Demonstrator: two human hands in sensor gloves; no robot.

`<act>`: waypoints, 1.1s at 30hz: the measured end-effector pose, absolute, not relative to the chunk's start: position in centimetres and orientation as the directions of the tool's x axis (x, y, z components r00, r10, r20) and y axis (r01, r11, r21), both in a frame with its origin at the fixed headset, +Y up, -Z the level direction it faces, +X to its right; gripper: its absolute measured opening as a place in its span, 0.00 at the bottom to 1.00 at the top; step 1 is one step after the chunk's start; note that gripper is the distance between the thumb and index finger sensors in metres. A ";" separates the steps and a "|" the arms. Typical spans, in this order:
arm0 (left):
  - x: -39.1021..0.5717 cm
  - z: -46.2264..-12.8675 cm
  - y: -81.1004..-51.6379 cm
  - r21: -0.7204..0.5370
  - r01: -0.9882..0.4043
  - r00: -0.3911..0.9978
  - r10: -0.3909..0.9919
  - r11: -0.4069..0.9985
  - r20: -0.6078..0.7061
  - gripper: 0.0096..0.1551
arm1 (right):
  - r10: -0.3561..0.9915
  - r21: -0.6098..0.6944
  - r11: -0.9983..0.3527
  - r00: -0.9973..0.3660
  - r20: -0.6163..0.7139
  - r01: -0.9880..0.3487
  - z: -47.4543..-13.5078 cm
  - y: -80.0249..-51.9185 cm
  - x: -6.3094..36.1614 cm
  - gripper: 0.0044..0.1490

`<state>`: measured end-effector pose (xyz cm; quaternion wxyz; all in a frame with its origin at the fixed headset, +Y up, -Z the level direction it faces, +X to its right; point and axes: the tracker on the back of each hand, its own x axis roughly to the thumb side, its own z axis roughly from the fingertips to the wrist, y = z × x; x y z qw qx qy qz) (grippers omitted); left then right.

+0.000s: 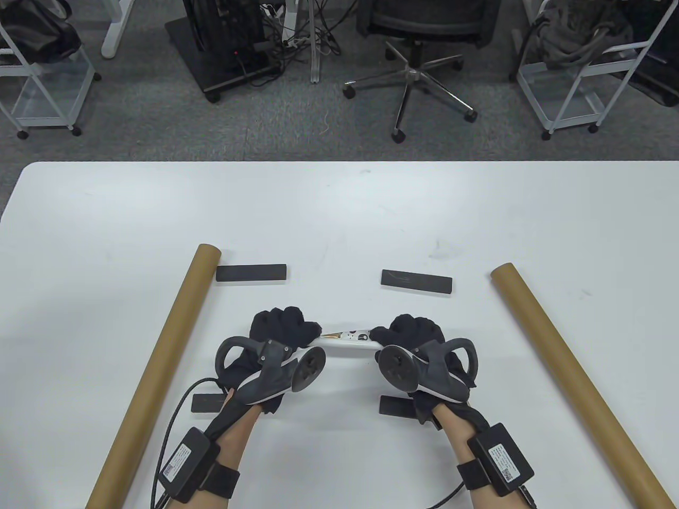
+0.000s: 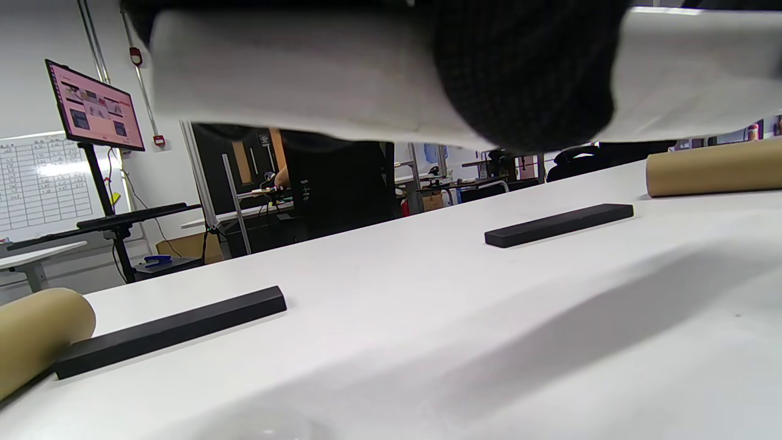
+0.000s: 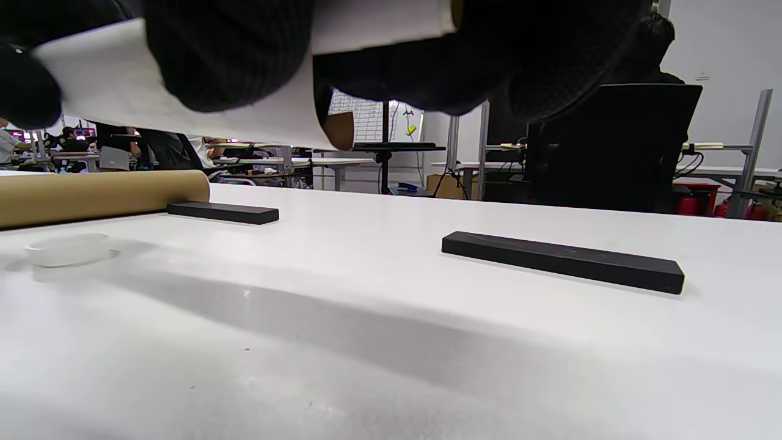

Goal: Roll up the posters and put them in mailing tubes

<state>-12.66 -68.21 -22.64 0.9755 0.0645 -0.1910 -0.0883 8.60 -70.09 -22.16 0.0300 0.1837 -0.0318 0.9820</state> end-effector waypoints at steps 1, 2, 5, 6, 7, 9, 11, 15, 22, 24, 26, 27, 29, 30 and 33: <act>-12.7 -22.7 -68.2 0.150 0.140 0.912 -0.186 0.979 0.365 0.27 | 0.042 -0.053 -0.996 -0.930 0.364 -0.065 -22.1 -70.1 8.6 0.33; -12.7 -22.7 -68.2 0.136 0.132 0.913 -0.174 0.982 0.369 0.27 | 0.042 -0.048 -0.997 -0.930 0.364 -0.064 -22.1 -70.1 8.6 0.35; -12.8 -22.7 -68.2 0.129 0.129 0.914 -0.168 0.983 0.369 0.28 | 0.054 -0.039 -0.997 -0.930 0.364 -0.073 -22.2 -70.1 8.7 0.40; -12.8 -22.7 -68.2 0.126 0.126 0.914 -0.165 0.984 0.370 0.29 | 0.055 -0.036 -0.997 -0.930 0.363 -0.073 -22.2 -70.2 8.7 0.40; -12.8 -22.7 -68.2 0.126 0.124 0.915 -0.162 0.984 0.369 0.31 | 0.054 -0.037 -0.997 -0.931 0.362 -0.072 -22.2 -70.2 8.7 0.41; -12.7 -22.8 -68.3 0.124 0.124 0.915 -0.162 0.984 0.369 0.34 | 0.059 -0.032 -0.997 -0.932 0.358 -0.075 -22.3 -70.2 8.8 0.41; -12.8 -22.8 -68.3 0.127 0.120 0.916 -0.159 0.985 0.369 0.36 | 0.061 -0.032 -0.997 -0.932 0.356 -0.077 -22.3 -70.2 8.9 0.41; -12.9 -22.9 -68.3 0.134 0.115 0.917 -0.157 0.984 0.366 0.40 | 0.064 -0.023 -0.997 -0.932 0.358 -0.078 -22.3 -70.2 8.9 0.42; -13.0 -22.9 -68.3 0.128 0.108 0.919 -0.148 0.986 0.364 0.37 | 0.063 -0.028 -0.997 -0.933 0.354 -0.078 -22.4 -70.2 9.0 0.43; -13.0 -22.9 -68.3 0.124 0.098 0.921 -0.137 0.987 0.364 0.33 | 0.061 -0.034 -0.996 -0.934 0.351 -0.078 -22.4 -70.2 9.0 0.38; -12.9 -22.9 -68.4 0.114 0.099 0.921 -0.135 0.989 0.366 0.31 | 0.063 -0.030 -0.996 -0.935 0.350 -0.079 -22.4 -70.2 9.0 0.35; -12.9 -22.9 -68.5 0.106 0.108 0.919 -0.140 0.988 0.369 0.31 | 0.068 -0.025 -0.996 -0.934 0.352 -0.082 -22.4 -70.2 9.0 0.34; -12.8 -22.9 -68.6 0.092 0.105 0.919 -0.132 0.990 0.372 0.30 | 0.080 -0.019 -0.996 -0.932 0.354 -0.092 -22.5 -70.3 9.0 0.33; -12.8 -22.9 -68.6 0.079 0.094 0.920 -0.117 0.992 0.373 0.30 | 0.082 -0.017 -0.995 -0.931 0.355 -0.095 -22.5 -70.3 9.0 0.33; -12.9 -22.9 -68.5 0.069 0.073 0.924 -0.094 0.995 0.372 0.30 | 0.115 0.002 -0.993 -0.927 0.358 -0.122 -22.6 -70.3 9.3 0.33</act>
